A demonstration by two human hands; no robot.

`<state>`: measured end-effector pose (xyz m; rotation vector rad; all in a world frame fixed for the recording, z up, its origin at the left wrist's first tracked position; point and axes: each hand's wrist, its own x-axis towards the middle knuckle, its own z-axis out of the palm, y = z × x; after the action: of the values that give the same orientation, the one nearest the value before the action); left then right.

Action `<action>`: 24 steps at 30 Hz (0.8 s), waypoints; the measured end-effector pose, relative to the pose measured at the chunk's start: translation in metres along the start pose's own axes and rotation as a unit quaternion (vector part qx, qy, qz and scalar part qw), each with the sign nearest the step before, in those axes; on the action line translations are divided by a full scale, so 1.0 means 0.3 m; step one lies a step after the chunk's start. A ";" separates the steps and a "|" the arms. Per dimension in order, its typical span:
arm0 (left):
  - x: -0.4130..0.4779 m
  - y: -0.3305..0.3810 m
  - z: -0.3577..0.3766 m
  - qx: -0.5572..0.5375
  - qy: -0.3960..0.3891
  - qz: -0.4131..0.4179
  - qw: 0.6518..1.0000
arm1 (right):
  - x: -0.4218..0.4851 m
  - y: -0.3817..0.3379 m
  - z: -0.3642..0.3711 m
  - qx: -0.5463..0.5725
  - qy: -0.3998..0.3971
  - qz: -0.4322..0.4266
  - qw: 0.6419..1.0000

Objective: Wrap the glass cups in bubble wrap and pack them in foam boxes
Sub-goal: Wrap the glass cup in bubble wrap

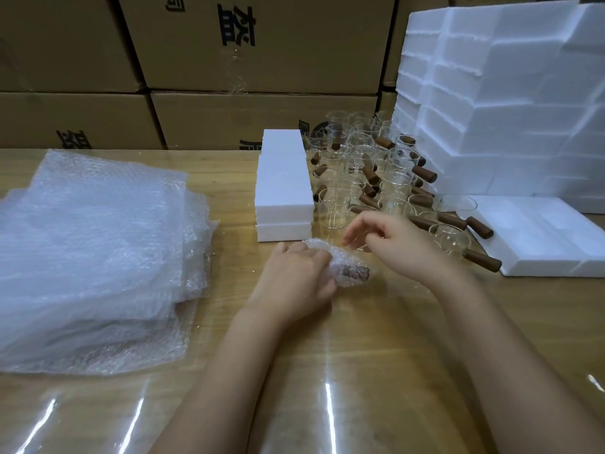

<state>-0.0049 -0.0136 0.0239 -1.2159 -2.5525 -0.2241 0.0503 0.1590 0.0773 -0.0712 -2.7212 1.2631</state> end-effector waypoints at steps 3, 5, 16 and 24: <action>0.005 0.008 0.002 0.021 -0.007 -0.010 1.000 | -0.009 0.002 0.008 -0.064 -0.120 0.015 0.991; 0.009 0.010 0.001 0.017 -0.015 -0.018 1.000 | -0.005 0.003 0.020 -0.111 -0.134 -0.007 0.985; -0.040 -0.013 0.000 -0.053 0.107 0.025 0.993 | -0.007 -0.024 0.158 -0.423 -0.078 -0.040 0.902; -0.031 -0.044 -0.017 -0.062 0.044 0.022 0.997 | 0.005 -0.058 0.207 -0.437 -0.065 -0.013 0.897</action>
<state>-0.0084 -0.0301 0.0255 -1.2749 -2.4659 -0.4226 0.0400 0.1010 0.0511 -0.0395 -3.1421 -0.0575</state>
